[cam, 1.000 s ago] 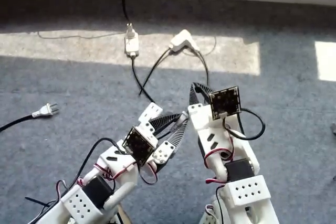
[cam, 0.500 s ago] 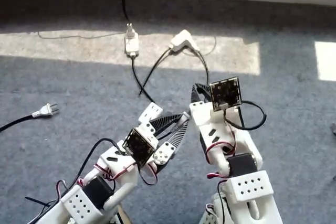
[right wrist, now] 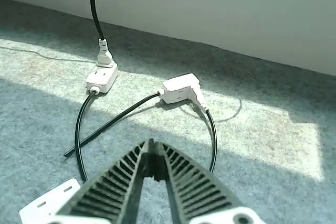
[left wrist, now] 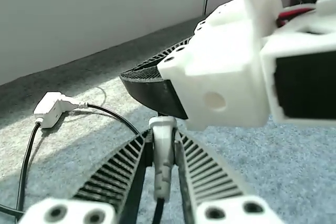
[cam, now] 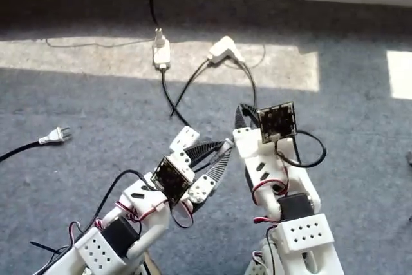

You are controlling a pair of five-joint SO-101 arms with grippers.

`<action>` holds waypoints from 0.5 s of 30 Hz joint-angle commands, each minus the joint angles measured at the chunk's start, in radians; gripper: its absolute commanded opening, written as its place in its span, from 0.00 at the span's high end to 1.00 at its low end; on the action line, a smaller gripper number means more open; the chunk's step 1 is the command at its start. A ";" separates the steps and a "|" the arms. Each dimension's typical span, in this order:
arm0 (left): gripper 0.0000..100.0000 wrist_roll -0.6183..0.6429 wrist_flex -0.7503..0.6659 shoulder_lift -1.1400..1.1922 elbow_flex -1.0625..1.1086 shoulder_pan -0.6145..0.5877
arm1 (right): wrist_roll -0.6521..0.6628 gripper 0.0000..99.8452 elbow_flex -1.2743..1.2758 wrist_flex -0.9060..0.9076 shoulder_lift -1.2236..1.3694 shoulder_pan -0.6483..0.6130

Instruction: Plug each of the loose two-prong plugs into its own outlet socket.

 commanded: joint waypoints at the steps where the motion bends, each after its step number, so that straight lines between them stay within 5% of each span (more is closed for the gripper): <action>1: 0.99 -0.009 -0.005 -0.005 0.027 -0.004 | 0.006 0.99 0.005 -0.007 0.015 0.012; 10: 0.99 -0.009 -0.005 -0.005 0.027 -0.004 | 0.005 0.99 0.070 -0.077 0.015 0.005; 15: 0.99 -0.009 -0.005 -0.005 0.027 -0.004 | 0.005 0.99 -0.071 0.061 0.015 0.008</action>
